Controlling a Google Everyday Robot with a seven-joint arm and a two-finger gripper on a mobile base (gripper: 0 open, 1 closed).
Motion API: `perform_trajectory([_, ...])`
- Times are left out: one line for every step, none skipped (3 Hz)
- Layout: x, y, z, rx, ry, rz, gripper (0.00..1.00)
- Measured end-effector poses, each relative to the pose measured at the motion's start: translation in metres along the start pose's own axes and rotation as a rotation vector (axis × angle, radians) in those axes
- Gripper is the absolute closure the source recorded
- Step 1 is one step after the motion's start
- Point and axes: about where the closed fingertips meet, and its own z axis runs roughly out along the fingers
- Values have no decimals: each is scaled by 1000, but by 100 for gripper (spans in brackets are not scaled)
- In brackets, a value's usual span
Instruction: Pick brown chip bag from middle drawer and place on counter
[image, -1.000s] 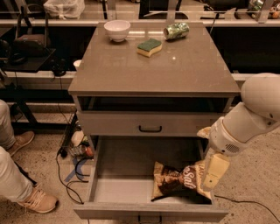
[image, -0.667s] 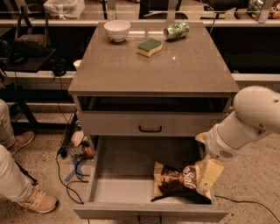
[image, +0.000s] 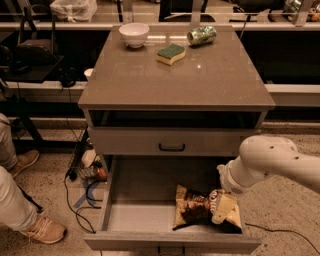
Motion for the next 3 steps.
perform_trajectory([2,-30,36,92,35,19,0])
perform_trajectory([-1,-38,38,121,30,39,0])
perform_trajectory([0,-38,41,119,39,39,0])
